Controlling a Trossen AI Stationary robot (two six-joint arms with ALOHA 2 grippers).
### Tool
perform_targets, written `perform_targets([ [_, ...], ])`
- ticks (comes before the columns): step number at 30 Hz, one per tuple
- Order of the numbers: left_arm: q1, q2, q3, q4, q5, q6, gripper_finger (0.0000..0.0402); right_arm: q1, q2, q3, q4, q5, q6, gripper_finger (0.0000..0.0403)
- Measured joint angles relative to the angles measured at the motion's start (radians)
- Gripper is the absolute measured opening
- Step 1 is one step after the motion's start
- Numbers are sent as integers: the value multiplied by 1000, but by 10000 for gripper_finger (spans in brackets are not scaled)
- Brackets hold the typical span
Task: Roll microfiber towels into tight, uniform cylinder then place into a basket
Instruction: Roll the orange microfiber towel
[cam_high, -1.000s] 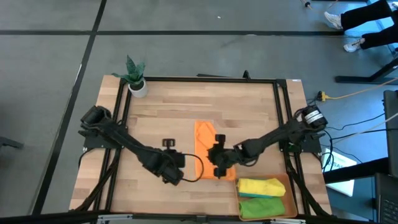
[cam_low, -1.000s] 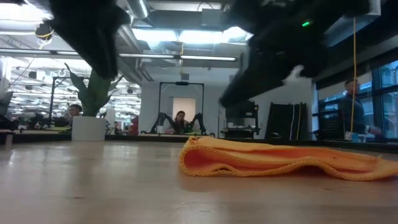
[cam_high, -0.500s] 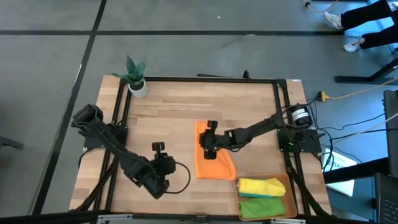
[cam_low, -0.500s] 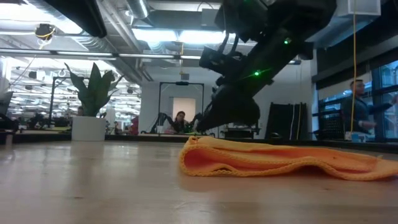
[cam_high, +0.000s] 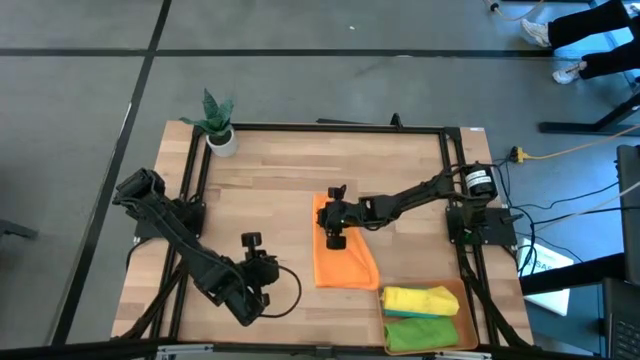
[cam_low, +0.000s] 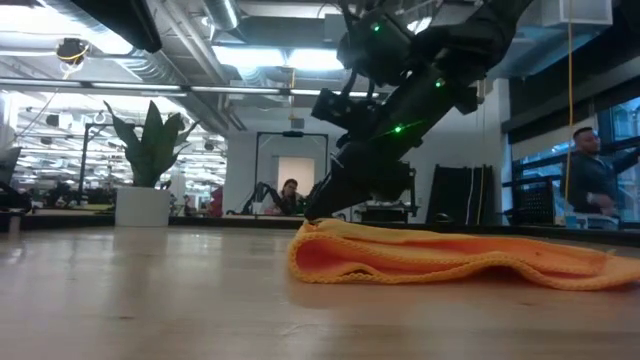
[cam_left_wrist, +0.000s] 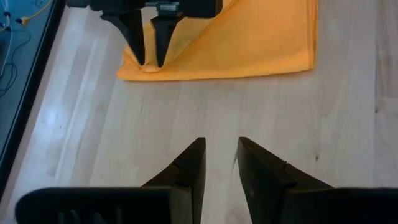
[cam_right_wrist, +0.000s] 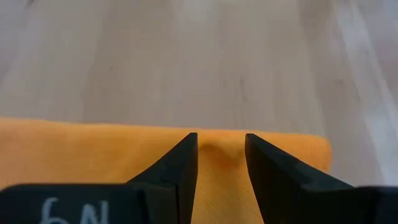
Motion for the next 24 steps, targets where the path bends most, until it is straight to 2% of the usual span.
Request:
perform_targets([
  [18,0,1,-1,1,0,0,84,-31,9,0,-10,1,69,135],
  [24,1,1,-1,2,0,0,84,-53,31,0,-12,-52,104,135],
])
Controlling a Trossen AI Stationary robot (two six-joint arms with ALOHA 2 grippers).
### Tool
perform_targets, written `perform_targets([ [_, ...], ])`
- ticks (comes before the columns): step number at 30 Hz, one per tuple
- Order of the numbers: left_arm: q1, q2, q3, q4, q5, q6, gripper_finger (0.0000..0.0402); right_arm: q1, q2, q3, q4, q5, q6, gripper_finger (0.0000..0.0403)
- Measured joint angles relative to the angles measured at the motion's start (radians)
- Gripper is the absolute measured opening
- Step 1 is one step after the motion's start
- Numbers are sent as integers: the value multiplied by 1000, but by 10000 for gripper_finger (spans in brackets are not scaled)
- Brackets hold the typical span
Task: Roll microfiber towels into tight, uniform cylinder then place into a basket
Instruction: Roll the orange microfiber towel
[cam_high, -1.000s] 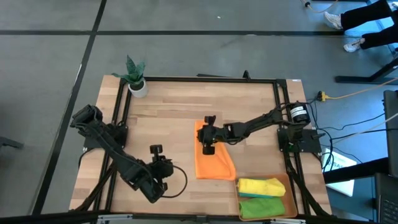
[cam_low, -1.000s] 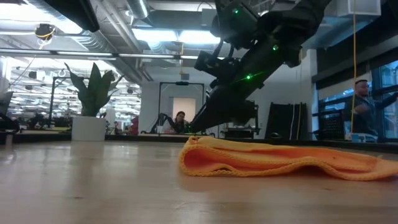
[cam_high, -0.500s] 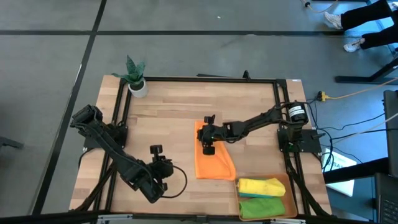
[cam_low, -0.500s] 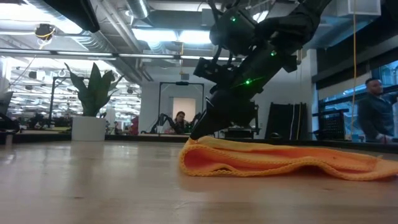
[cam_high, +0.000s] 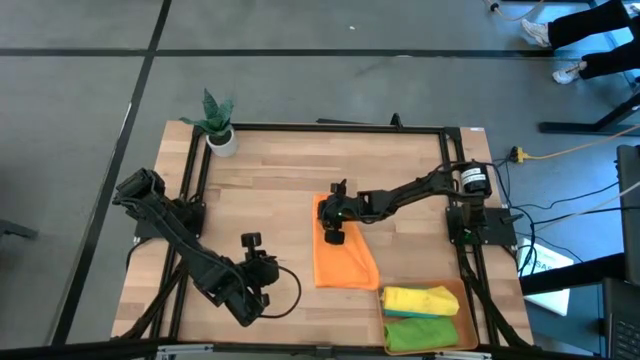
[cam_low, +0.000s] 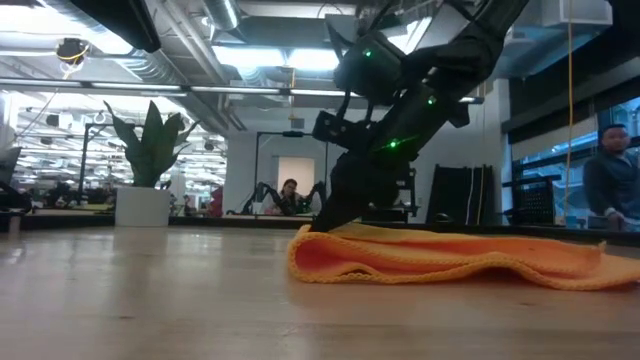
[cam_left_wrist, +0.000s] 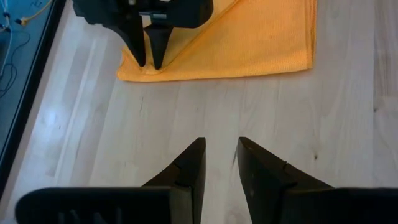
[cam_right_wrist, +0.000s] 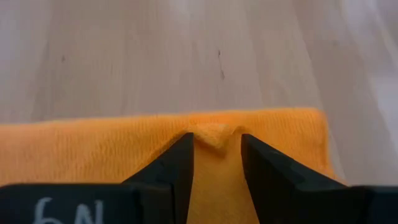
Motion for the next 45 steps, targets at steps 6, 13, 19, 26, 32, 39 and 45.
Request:
perform_targets([
  [6,1,0,0,0,0,0,84,-3,9,0,8,-6,-3,128],
  [13,1,0,0,1,-5,0,84,-3,9,0,12,-5,-5,53],
  [19,1,0,0,1,-5,0,84,4,8,0,11,-6,-27,9],
  [26,1,0,0,0,-5,0,84,12,-79,1,-157,-2,6,5],
  [32,1,0,0,1,-5,3,84,18,-169,1,-364,3,85,4],
  [39,1,0,0,4,-7,5,84,21,-223,1,-554,102,155,2],
  [45,1,0,0,5,-11,7,84,20,-254,1,-680,249,206,2],
])
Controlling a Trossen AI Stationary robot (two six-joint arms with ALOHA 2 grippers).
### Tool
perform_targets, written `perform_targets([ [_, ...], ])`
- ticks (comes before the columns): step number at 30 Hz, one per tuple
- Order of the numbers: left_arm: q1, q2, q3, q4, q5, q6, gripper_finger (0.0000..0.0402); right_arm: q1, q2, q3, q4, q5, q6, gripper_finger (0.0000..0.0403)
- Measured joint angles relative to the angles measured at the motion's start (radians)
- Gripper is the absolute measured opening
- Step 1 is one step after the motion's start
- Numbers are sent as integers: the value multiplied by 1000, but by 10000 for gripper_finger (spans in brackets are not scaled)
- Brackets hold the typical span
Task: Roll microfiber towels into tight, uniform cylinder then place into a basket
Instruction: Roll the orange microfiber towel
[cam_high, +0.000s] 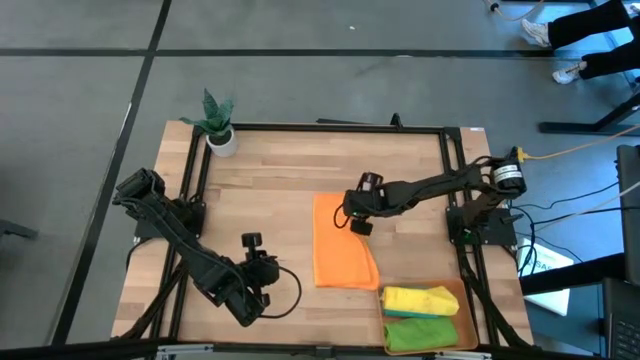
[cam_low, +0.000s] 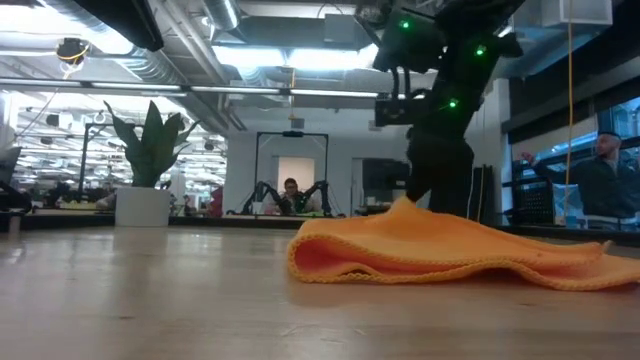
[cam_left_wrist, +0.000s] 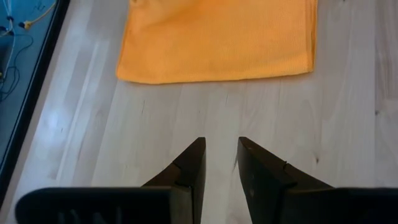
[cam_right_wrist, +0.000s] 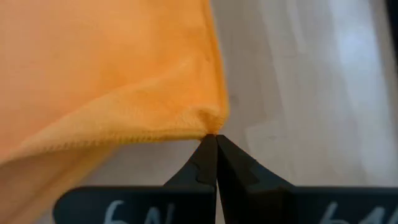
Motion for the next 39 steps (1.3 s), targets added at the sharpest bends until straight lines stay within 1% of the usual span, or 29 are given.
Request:
perform_targets([
  [8,0,0,0,1,-4,0,84,0,-10,0,-157,136,-24,2],
  [13,0,0,0,2,-4,0,84,0,-10,0,-160,146,-27,3],
  [15,0,0,0,1,-4,0,84,0,-10,0,-160,127,-34,6],
  [19,0,0,0,2,-4,0,84,-1,-9,0,-154,50,-51,25],
  [22,0,0,0,2,-4,0,84,-3,-9,0,-147,43,-51,46],
  [27,0,0,0,2,-4,0,84,-4,-9,0,-147,44,-40,99],
  [30,0,0,0,3,-4,0,84,-4,-8,14,-180,69,42,135],
  [32,0,0,0,3,-4,0,84,-4,-7,45,-219,63,85,153],
  [34,0,0,0,3,-5,0,84,-4,-7,81,-245,32,136,166],
  [36,0,0,0,3,-5,0,84,-4,-7,118,-236,-20,181,173],
  [39,0,0,0,3,-5,0,84,10,-9,129,-122,-135,174,177],
])
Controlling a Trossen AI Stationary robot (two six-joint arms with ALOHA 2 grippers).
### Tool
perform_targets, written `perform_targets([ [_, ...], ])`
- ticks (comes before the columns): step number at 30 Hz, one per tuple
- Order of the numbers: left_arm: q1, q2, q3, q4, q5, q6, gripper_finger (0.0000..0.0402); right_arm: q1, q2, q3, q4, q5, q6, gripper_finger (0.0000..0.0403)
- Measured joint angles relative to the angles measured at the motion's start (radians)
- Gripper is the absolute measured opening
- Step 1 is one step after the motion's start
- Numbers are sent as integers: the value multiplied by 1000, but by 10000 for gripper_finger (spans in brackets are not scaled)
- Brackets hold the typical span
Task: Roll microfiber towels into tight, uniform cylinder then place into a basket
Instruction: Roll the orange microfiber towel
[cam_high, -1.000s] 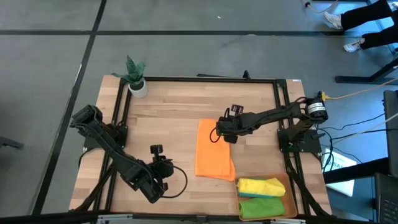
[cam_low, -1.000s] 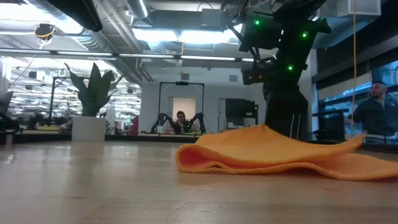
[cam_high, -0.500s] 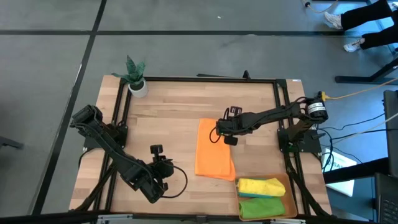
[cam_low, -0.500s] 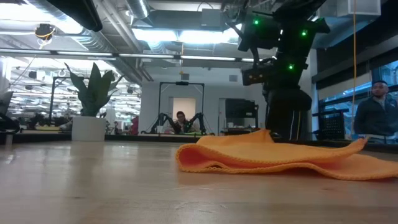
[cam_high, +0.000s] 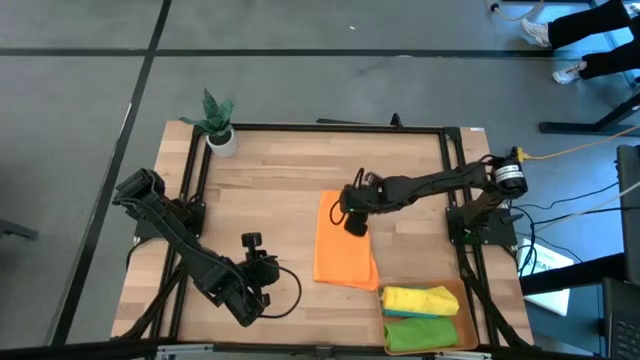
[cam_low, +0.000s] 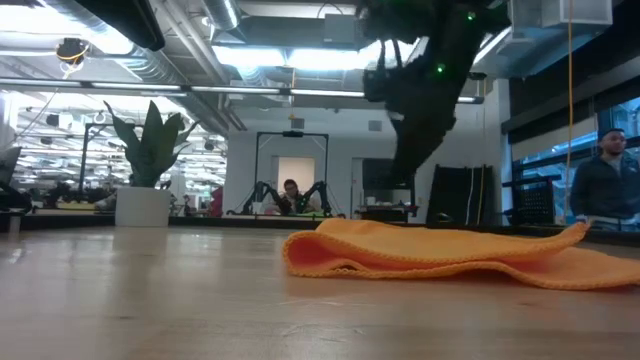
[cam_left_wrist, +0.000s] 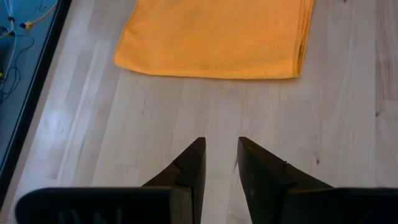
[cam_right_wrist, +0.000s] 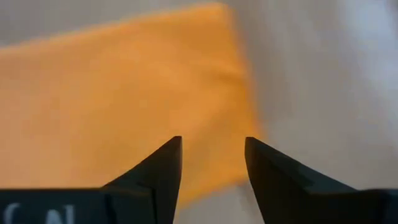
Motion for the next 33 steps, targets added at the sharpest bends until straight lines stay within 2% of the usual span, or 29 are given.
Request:
perform_targets([
  [3,0,0,0,0,0,0,84,22,3,-35,139,-105,-59,177],
  [6,-1,0,0,0,0,-1,84,47,22,-74,249,-146,-69,178],
  [15,-2,0,0,1,0,-3,84,87,166,-108,343,-148,-13,178],
  [21,-2,0,0,1,0,-3,84,86,236,-103,519,-138,-24,178],
  [27,-2,0,0,1,1,-3,84,84,306,-102,785,-149,-158,178],
  [33,-2,0,0,0,1,-3,84,72,340,-51,819,-151,-268,178],
])
